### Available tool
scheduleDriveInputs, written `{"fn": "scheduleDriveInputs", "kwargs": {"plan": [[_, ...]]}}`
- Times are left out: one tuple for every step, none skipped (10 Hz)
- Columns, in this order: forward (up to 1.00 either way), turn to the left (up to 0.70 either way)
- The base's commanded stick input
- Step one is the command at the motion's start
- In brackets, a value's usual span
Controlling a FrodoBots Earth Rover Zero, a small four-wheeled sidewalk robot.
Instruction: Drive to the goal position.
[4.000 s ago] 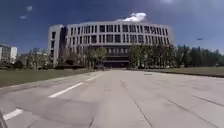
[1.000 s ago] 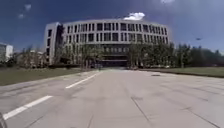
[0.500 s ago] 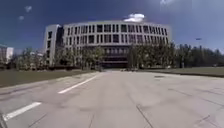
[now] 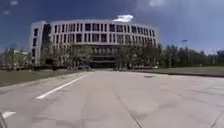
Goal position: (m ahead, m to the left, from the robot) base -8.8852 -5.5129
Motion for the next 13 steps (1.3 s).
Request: {"fn": "scheduleDriveInputs", "kwargs": {"plan": [[0.70, -0.32], [0.70, -0.32], [0.70, -0.31], [0.70, -0.32], [0.70, -0.32], [0.70, -0.32], [0.70, -0.32], [0.70, -0.32], [0.70, -0.32], [0.70, -0.31], [0.70, -0.31], [0.70, -0.32], [0.70, -0.32]]}}
